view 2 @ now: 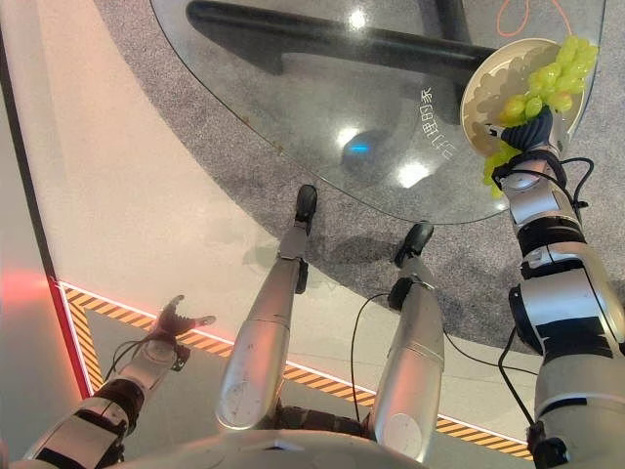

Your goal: Pick up fruits into the plate

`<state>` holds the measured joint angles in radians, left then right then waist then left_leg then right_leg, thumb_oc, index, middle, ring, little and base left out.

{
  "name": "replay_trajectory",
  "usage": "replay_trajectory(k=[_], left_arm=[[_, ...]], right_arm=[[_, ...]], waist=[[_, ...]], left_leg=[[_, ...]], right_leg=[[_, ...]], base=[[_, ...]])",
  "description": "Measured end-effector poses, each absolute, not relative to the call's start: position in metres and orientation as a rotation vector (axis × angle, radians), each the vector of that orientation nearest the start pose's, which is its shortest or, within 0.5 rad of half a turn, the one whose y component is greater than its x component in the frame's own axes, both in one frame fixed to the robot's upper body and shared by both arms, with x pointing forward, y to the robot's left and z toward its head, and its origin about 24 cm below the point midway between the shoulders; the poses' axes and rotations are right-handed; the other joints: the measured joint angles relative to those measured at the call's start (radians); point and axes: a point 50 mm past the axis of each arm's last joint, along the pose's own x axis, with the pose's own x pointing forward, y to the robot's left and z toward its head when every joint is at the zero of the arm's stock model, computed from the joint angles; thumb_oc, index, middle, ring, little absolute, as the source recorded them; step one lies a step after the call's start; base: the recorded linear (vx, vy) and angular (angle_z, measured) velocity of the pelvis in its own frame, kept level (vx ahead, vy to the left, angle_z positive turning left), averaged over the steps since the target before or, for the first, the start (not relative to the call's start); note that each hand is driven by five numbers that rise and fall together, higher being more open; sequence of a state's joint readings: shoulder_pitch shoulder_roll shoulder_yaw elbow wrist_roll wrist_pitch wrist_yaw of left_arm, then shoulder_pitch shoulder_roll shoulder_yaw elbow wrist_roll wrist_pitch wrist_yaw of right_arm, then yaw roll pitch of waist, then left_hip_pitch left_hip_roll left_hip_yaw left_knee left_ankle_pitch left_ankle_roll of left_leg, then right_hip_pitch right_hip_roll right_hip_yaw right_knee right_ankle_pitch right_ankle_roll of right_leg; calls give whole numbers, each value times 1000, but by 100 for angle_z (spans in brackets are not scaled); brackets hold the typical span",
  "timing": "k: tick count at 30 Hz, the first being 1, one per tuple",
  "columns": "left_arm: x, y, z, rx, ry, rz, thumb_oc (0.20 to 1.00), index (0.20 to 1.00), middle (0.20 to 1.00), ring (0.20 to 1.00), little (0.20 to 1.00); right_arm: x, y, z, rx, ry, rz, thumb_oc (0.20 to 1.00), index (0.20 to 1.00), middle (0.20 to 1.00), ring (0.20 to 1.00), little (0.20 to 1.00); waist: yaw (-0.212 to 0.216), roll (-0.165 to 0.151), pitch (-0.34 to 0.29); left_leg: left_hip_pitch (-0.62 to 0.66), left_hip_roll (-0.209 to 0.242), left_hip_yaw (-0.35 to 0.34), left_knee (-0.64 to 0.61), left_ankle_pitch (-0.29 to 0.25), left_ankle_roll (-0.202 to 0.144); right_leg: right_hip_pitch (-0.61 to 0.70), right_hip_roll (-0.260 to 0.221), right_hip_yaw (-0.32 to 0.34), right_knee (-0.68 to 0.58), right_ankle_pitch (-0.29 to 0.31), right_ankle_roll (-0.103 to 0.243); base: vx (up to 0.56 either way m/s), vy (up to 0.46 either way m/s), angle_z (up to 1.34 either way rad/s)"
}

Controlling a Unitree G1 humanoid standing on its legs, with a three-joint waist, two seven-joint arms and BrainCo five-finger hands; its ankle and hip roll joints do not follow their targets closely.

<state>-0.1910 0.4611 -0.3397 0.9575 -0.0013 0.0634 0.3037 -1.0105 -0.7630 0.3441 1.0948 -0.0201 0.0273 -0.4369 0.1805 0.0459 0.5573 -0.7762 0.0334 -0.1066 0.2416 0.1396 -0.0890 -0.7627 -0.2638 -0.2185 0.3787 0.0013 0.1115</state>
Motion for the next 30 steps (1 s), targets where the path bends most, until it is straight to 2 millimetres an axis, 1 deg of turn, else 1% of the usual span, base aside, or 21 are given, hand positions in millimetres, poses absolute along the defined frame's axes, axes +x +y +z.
replay_trajectory(k=[4,8,10,13,15,18,22,24,26,28,30], left_arm=[[208,279,-89,727,790,190,1000,1000,1000,1000,1000],[207,276,-91,715,799,175,1000,1000,1000,1000,1000],[206,275,-92,713,801,173,1000,1000,1000,1000,1000],[203,276,-94,710,812,171,1000,1000,1000,1000,1000],[203,275,-94,704,817,161,1000,1000,1000,1000,1000],[202,276,-95,696,823,161,1000,1000,1000,1000,1000],[191,283,-102,690,891,177,1000,1000,1000,1000,1000],[187,286,-104,692,916,182,1000,1000,1000,1000,1000],[184,287,-106,690,933,187,1000,1000,1000,1000,1000],[177,286,-112,684,968,190,1000,1000,1000,1000,1000],[170,286,-115,671,991,201,1000,1000,1000,1000,1000]], right_arm=[[370,-337,204,-834,-42,-754,1000,1000,1000,1000,1000],[370,-336,205,-829,-59,-765,1000,1000,1000,1000,1000],[371,-332,207,-829,-84,-754,1000,1000,1000,1000,1000],[372,-320,216,-799,-202,-734,1000,1000,1000,1000,1000],[369,-313,215,-754,-276,-695,1000,1000,1000,1000,1000],[366,-306,210,-718,-342,-648,1000,1000,1000,1000,1000],[361,-304,197,-637,-362,-628,1000,1000,1000,1000,1000],[360,-306,193,-596,-353,-636,1000,1000,1000,1000,1000],[358,-308,184,-548,-321,-633,1000,1000,1000,1000,1000],[353,-311,161,-457,-252,-636,1000,1000,1000,1000,1000],[348,-306,135,-407,-182,-612,1000,1000,1000,1000,1000]], waist=[[2,0,0],[2,2,1],[-3,3,1],[-20,3,1],[-24,3,0],[-27,2,0],[-39,1,0],[-46,1,0],[-48,0,-1],[-50,-1,-1],[-59,-8,-5]], left_leg=[[3,0,5,10,0,1],[40,-1,18,14,-4,5],[63,0,19,13,-6,6],[104,0,22,11,-15,11],[146,0,24,11,-23,12],[201,1,30,5,-34,15],[296,0,35,-33,-30,16],[330,2,36,-52,-30,16],[363,6,39,-70,-29,15],[439,11,48,-101,-29,15],[511,17,61,-137,-33,14]], right_leg=[[1,0,6,5,2,-2],[32,0,19,5,4,-4],[54,0,20,3,1,0],[100,1,20,-12,0,0],[146,2,21,-26,1,0],[207,3,20,-47,1,0],[305,6,13,-88,3,3],[339,10,12,-107,3,3],[376,15,8,-132,14,6],[455,22,6,-178,23,10],[526,30,6,-226,30,14]], base=[[18,3,-2],[3,8,-4],[0,0,0],[0,0,0],[0,0,0],[2,-11,0],[0,0,0],[0,0,0],[0,0,0],[44,31,-7],[69,59,-13]])
